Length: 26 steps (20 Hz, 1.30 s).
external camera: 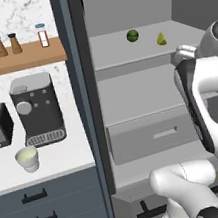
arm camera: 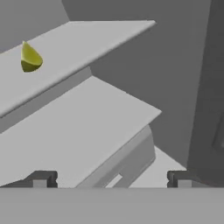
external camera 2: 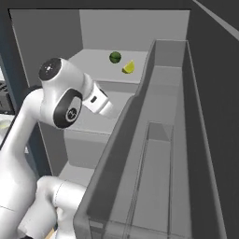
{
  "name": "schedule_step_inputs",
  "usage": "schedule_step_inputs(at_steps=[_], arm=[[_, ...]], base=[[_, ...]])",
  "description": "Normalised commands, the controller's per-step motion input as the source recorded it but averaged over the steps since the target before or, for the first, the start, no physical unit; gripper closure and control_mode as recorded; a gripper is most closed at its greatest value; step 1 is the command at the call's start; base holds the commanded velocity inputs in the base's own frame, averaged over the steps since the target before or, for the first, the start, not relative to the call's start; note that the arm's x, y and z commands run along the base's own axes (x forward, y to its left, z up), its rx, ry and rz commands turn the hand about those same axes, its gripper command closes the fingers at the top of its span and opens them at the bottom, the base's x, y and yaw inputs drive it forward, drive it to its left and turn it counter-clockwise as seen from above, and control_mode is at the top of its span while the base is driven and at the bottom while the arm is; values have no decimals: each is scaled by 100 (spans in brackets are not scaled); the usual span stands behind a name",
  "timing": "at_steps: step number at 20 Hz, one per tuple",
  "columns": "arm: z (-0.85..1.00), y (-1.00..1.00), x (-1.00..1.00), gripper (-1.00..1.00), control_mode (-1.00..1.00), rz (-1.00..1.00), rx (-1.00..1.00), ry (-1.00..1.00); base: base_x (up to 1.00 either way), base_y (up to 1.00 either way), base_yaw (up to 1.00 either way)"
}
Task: Grab a lemon wedge from the fridge and one ice cube from the ice bowl, and put them in the glass of lemonade.
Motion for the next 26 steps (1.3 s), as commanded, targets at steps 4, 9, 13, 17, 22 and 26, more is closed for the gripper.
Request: schedule_step_inputs(at_steps=[4,9,13,17,22,26], arm=[[64,-24,29,-100,-100,20,-4,-11],[61,-2,34,-100,-100,32,-2,4],[19,38,29,-100,-100,18,-23,19],[-7,4,0,-100,-100,0,-5,-6],[-24,0,27,-100,-100,0,0,-17],[-6,0,69,-100,-100,0,0,-4]], base=[[0,0,0],[0,0,0],[0,0,0],[0,0,0],[0,0,0],[0,0,0]])
